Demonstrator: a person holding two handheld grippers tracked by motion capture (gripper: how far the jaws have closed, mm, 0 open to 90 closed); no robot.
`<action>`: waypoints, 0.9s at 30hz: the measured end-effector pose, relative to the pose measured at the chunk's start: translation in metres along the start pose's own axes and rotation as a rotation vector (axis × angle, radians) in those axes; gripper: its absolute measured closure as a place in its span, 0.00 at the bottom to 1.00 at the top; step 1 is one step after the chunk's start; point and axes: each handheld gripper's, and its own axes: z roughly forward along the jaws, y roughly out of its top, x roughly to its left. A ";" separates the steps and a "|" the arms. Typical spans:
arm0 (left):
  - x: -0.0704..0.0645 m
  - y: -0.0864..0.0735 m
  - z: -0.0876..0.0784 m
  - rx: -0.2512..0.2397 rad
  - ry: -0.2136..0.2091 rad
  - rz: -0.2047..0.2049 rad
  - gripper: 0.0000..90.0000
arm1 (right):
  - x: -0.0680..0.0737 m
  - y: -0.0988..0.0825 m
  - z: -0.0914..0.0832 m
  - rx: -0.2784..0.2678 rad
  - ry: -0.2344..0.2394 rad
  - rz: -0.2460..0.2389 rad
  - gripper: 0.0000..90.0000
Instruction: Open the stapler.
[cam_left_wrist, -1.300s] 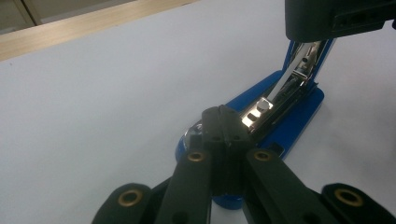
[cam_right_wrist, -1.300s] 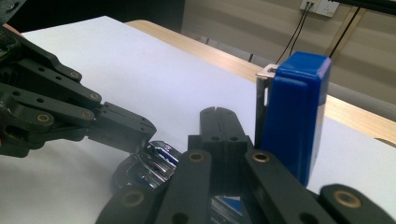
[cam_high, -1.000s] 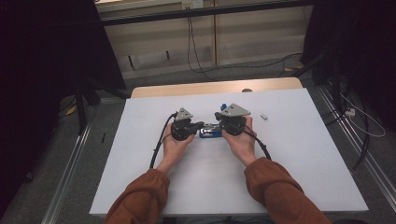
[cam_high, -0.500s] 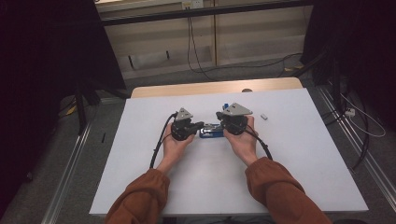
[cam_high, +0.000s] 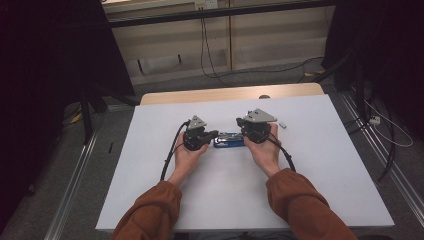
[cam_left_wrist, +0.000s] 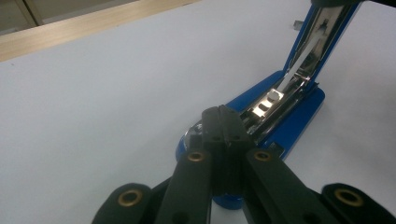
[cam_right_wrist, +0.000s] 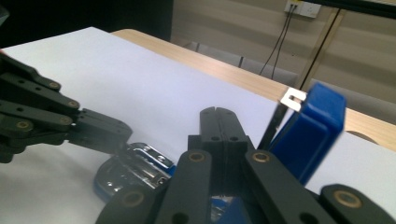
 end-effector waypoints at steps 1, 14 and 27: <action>0.000 0.000 0.000 0.001 0.000 0.000 1.00 | -0.002 0.000 -0.001 -0.003 -0.004 0.006 1.00; 0.000 0.000 0.000 0.006 0.003 0.010 1.00 | -0.009 0.002 -0.006 -0.002 -0.005 0.006 1.00; -0.001 0.000 0.000 0.004 0.004 0.010 1.00 | -0.027 -0.004 -0.017 0.005 -0.036 0.044 1.00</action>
